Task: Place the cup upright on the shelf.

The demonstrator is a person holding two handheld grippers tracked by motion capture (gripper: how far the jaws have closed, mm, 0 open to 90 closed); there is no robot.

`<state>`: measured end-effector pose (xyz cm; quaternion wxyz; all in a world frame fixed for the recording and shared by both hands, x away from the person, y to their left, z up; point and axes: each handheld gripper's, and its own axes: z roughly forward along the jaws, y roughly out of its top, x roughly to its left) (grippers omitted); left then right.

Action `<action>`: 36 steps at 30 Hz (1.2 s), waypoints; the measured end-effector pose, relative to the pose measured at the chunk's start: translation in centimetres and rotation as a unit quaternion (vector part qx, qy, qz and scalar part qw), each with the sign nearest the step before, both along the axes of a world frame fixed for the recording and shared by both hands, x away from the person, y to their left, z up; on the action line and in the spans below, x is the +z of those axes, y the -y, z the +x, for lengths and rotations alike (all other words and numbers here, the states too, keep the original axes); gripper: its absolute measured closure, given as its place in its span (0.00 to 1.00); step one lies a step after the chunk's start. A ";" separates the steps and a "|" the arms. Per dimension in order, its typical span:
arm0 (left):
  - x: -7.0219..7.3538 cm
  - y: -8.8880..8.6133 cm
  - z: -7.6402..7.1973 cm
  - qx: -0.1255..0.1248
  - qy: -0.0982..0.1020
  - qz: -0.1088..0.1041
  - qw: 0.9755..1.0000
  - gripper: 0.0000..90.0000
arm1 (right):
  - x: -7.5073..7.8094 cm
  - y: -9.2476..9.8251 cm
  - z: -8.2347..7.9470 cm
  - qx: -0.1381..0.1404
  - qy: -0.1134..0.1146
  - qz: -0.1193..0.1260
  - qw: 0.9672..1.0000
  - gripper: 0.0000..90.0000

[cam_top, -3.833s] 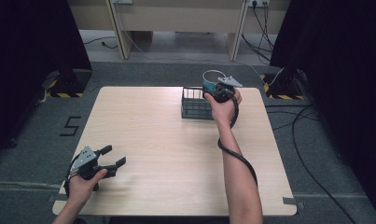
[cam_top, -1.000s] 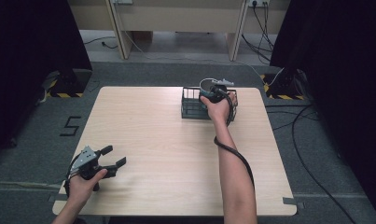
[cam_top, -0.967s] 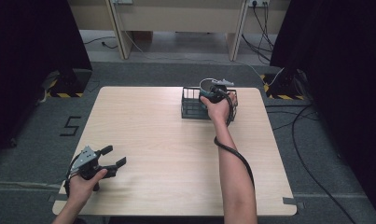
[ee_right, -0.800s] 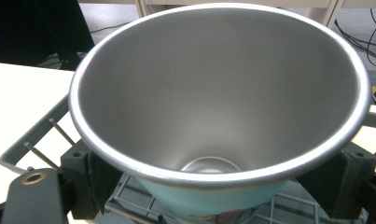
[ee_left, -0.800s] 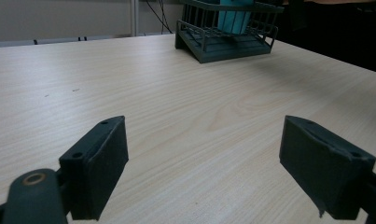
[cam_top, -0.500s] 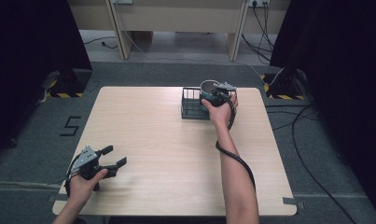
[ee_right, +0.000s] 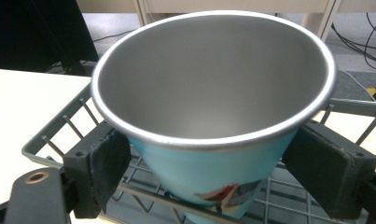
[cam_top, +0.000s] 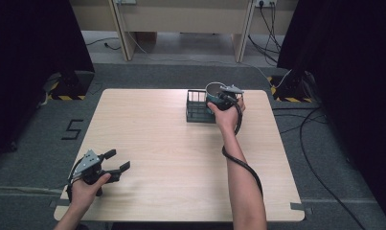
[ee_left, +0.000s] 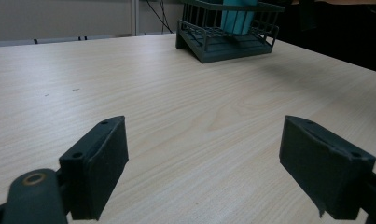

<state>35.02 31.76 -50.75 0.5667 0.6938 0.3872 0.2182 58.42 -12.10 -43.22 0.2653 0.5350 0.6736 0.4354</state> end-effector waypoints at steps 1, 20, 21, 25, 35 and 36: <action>0.0 0.0 0.0 0.000 0.000 0.000 1.000 0.17 | 0.1 0.0 -0.1 0.000 0.002 0.000 1.000 0.19; 0.0 0.0 0.0 0.001 0.001 0.001 1.000 0.17 | 0.5 0.8 -2.7 0.006 0.011 0.005 1.000 0.24; 0.0 0.0 0.0 0.001 0.001 0.001 1.000 0.17 | 0.5 0.9 -2.8 0.006 0.012 0.005 1.000 0.24; 0.0 0.0 0.0 0.001 0.001 0.001 1.000 0.17 | 0.7 1.3 -3.7 0.012 0.016 0.005 1.000 0.28; 0.0 0.0 -0.1 0.001 0.001 0.003 1.000 0.17 | 0.2 2.4 -6.2 0.027 0.010 -0.001 1.000 0.38; 0.0 0.0 -0.1 0.001 0.000 0.003 1.000 0.17 | 0.1 2.5 -6.5 0.027 0.009 0.000 1.000 0.39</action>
